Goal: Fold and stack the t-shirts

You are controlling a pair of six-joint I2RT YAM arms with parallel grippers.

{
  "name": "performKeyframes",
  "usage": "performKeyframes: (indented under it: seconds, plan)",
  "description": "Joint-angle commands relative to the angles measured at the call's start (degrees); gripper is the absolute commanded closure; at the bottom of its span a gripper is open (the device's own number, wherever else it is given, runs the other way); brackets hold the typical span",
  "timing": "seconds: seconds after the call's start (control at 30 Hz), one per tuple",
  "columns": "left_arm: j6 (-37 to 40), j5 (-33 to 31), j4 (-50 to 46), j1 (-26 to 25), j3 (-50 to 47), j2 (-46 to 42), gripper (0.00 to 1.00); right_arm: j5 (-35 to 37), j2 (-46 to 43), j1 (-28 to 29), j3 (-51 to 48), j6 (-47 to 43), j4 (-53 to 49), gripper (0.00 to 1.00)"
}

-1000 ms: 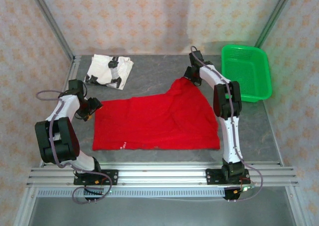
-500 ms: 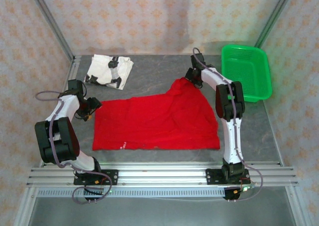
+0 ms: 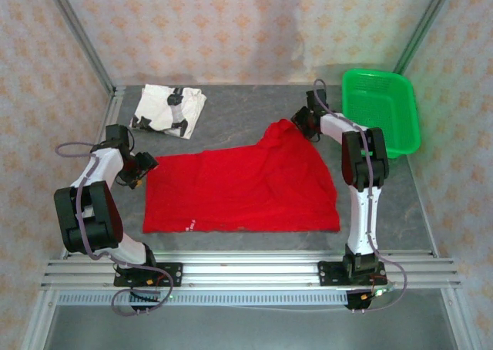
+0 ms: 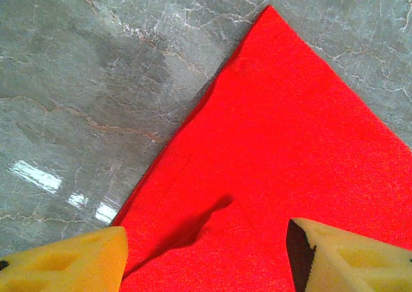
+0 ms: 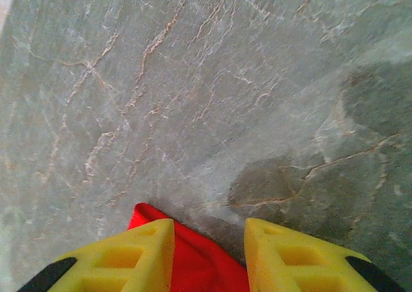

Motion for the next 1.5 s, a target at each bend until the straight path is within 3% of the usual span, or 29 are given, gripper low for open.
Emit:
performKeyframes:
  seconds: [0.0,0.5,0.87,1.17,1.47]
  plan:
    - [0.96,0.07,0.36,0.50,-0.68,-1.14,0.33,-3.21,-1.50,-0.20,-0.25,5.73,5.57,0.64]
    - [2.19,0.20,-0.03,0.77,-0.67,-0.77,0.33,-8.69,1.17,-0.99,1.69,9.37,1.44,0.63]
    - [2.63,-0.01,0.02,0.98,-0.85,-0.76,0.33,-11.74,-3.10,-3.63,-1.49,12.53,-3.53,0.59]
    - [2.71,-0.15,-0.32,1.03,0.07,-0.58,0.33,-17.24,-2.06,-3.63,-3.40,26.26,9.94,0.52]
    - [3.11,-0.72,-0.58,1.06,-0.68,-1.15,0.33,-20.27,-0.41,-3.63,-3.48,30.78,10.93,0.52]
